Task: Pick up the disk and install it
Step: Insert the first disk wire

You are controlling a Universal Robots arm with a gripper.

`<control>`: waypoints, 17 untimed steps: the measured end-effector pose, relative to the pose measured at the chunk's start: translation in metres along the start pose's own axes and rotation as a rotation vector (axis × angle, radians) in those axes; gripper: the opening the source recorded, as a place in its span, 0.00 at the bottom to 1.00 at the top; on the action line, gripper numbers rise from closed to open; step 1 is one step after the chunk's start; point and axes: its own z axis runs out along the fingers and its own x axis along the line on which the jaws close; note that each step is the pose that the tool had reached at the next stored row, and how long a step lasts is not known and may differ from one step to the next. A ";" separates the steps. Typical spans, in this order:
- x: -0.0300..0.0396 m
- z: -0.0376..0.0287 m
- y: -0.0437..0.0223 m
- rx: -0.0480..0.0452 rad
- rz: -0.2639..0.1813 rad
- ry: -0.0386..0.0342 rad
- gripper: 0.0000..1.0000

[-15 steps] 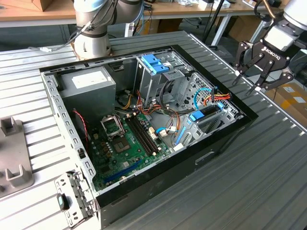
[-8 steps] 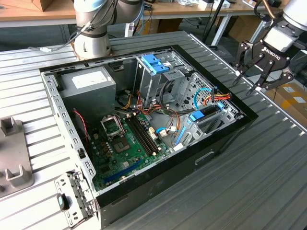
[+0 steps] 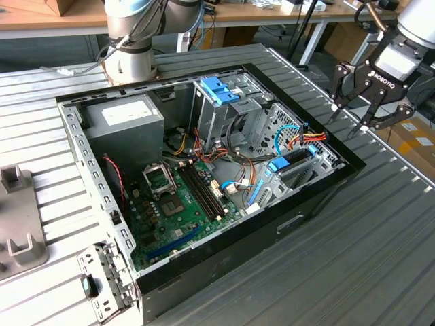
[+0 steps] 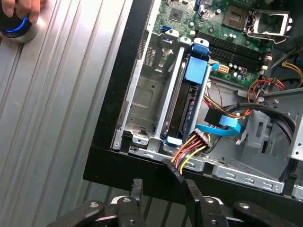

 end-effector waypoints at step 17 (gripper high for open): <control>-0.0016 0.0184 0.0089 -0.0001 -0.017 -0.0031 0.48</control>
